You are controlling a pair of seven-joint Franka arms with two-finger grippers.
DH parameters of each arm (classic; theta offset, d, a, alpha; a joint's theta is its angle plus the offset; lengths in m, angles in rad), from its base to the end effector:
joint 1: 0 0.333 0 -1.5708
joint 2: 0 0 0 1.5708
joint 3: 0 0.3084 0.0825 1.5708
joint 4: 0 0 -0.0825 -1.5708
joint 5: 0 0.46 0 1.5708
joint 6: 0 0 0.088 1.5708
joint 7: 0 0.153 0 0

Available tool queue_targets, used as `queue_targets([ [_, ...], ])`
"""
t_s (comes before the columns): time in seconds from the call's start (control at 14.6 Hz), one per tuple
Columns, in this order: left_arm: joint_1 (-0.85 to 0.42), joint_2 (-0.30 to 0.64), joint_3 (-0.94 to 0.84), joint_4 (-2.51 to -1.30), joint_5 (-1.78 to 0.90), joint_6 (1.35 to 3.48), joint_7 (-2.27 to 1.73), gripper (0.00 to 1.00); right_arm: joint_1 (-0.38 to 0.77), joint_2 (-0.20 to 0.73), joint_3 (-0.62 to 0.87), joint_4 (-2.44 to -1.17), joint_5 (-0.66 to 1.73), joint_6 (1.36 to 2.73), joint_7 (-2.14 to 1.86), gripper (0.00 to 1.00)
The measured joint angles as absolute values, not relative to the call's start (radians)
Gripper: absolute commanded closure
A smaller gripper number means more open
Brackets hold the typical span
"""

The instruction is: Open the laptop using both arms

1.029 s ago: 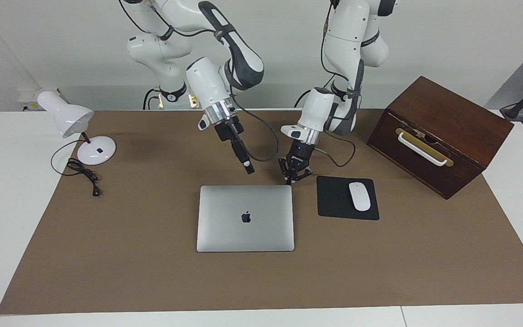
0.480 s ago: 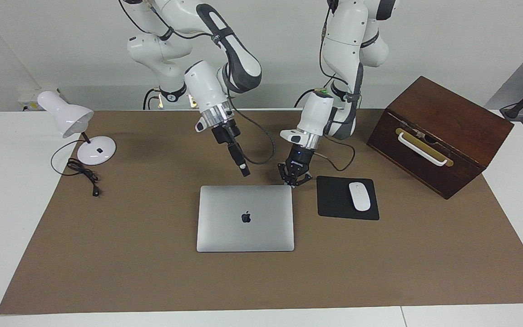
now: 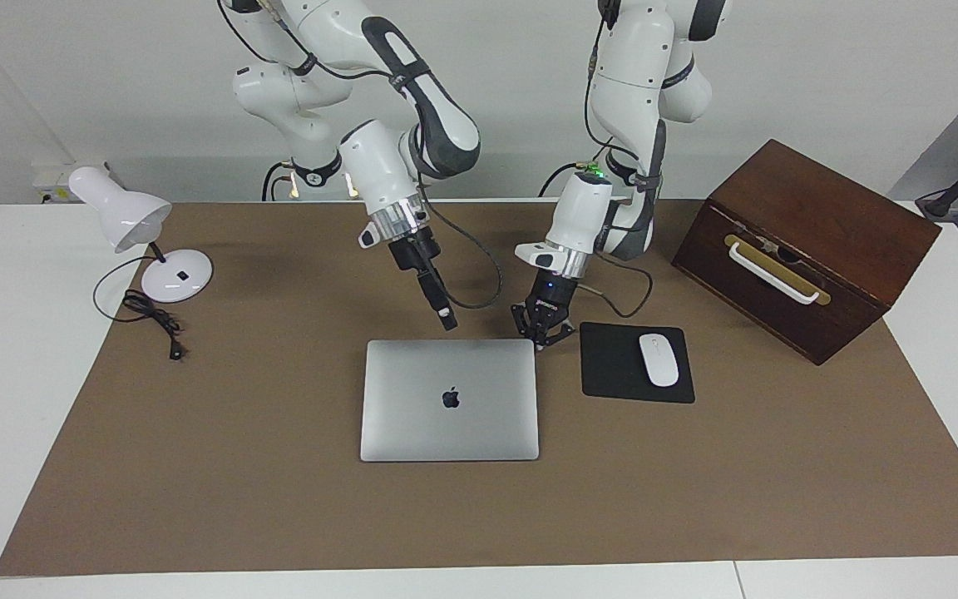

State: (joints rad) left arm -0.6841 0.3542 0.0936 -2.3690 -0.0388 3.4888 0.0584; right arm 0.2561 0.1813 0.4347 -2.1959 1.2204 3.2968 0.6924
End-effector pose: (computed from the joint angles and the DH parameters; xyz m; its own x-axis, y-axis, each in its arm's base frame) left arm 0.5160 -0.3371 0.1586 0.5710 -0.4411 0.6924 -0.5661 -0.8223 -0.0571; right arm 0.5575 0.3262 0.2763 0.3299 -0.9170 -0.2242 -0.7051 -0.0814 -0.7044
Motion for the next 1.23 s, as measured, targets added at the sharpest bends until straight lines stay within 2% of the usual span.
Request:
queue_targets([
  [0.48, -0.682, 0.358, 0.094, -2.345, -0.039, 3.489, 0.035, 1.0, 0.256, 0.254, 0.435, -2.166, 1.22, 3.321, 0.678, 0.0],
  [1.23, -0.68, 0.404, 0.094, -2.304, -0.039, 3.488, 0.017, 1.0, 0.261, 0.264, 0.442, -2.167, 1.229, 3.342, 0.678, 0.0],
])
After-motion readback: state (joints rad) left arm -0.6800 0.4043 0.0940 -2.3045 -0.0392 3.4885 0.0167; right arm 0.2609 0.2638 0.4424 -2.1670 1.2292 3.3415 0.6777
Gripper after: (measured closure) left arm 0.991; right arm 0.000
